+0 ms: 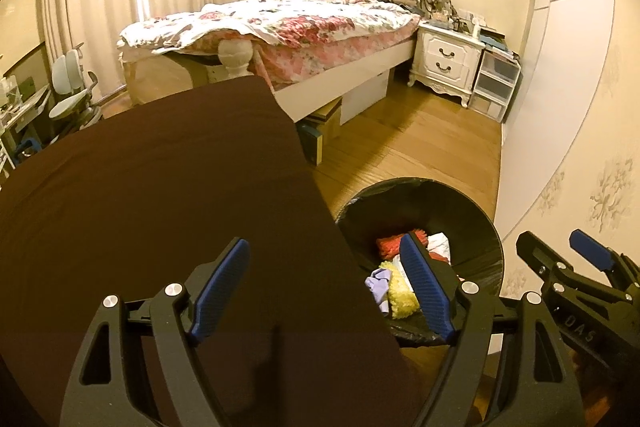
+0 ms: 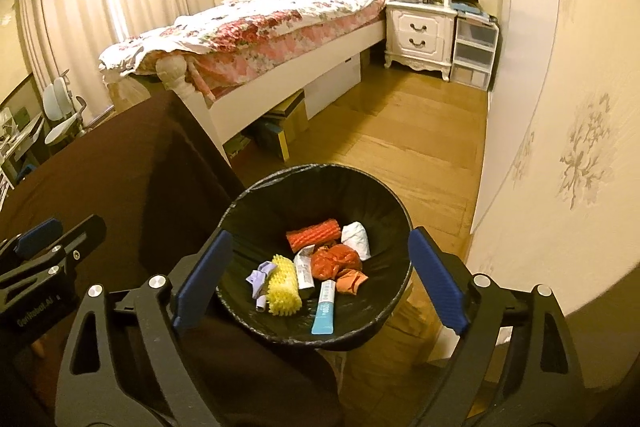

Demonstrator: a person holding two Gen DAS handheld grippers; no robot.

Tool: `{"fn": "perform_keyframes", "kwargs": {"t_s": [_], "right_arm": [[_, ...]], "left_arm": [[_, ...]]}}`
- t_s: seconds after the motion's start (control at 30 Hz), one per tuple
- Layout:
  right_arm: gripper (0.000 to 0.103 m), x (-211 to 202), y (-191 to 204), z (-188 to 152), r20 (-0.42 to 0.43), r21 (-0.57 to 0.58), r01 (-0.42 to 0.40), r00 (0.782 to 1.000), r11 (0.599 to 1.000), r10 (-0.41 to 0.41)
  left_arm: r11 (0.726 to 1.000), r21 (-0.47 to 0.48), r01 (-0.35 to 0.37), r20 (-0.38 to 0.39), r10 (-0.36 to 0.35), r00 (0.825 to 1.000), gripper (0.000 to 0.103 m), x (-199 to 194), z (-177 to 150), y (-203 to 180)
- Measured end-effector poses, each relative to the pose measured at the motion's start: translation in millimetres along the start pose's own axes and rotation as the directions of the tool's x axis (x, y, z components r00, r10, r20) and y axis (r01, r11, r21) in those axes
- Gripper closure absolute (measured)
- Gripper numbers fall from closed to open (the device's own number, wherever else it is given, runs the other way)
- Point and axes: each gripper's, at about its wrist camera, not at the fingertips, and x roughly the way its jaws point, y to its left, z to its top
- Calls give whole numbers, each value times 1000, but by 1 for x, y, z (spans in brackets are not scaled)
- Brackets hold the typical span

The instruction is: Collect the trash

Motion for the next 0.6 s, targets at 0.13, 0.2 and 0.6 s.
{"fn": "perform_keyframes", "kwargs": {"t_s": [0.13,0.2,0.6], "right_arm": [[14,-7,8,-1,11,-4,-12,1000,1000,12],[14,-10,13,-3,14,-14,-14,1000,1000,14],[13,-33,28,-13,39,-49,-17,999,999,19]], "left_arm": [[999,-8,-32,10,32,999,24,-8,-3,8],[999,-17,-42,17,43,999,24,-12,-4,11],[997,-26,-74,46,75,996,20,-34,-16,24]]}}
